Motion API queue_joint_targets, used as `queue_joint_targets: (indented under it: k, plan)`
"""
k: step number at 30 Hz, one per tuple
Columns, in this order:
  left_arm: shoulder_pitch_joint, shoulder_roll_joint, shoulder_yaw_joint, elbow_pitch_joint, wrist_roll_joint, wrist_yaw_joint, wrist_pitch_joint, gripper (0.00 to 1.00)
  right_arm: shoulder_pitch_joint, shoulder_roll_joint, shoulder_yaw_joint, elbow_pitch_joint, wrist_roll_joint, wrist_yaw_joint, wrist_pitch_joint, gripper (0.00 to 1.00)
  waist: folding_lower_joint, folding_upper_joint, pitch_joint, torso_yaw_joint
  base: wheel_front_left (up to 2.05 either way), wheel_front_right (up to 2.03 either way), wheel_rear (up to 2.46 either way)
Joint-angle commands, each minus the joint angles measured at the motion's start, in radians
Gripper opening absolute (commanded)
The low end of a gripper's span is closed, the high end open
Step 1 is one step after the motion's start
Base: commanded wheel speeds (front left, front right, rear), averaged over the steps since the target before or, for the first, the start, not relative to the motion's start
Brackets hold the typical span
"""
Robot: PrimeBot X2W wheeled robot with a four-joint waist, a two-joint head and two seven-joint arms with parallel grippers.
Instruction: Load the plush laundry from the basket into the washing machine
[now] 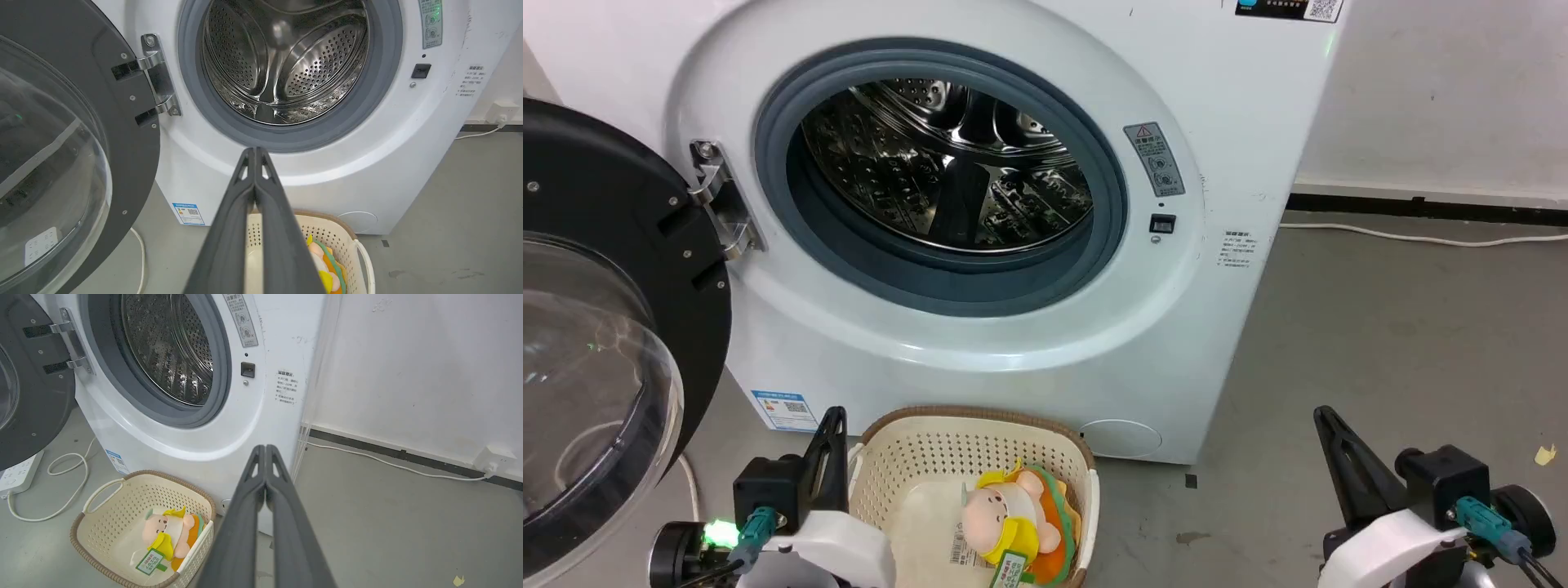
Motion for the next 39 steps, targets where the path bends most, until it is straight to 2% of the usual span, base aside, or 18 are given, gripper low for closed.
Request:
queue_joint_targets:
  k: [1, 38, 39]
  plan:
    - [-0.006, 0.000, 0.002, -0.005, 0.002, -0.005, 0.000, 0.00, -0.012, 0.001, -0.002, 0.002, -0.007, -0.001, 0.001, 0.00, 0.0000, -0.0001, 0.000, 0.000, 0.00, 0.00, 0.00]
    - [-0.006, 0.000, 0.002, -0.005, 0.002, -0.005, 0.000, 0.00, -0.012, 0.001, -0.002, 0.002, -0.007, -0.001, 0.001, 0.00, 0.0000, -0.0001, 0.000, 0.000, 0.00, 0.00, 0.00]
    - [0.000, 0.000, 0.000, 0.000, 0.000, 0.000, 0.000, 1.00, 0.000, 0.000, 0.000, 0.000, 0.000, 0.000, 0.000, 1.00, 0.0000, -0.0001, 0.000, 0.000, 0.00, 0.00, 0.00]
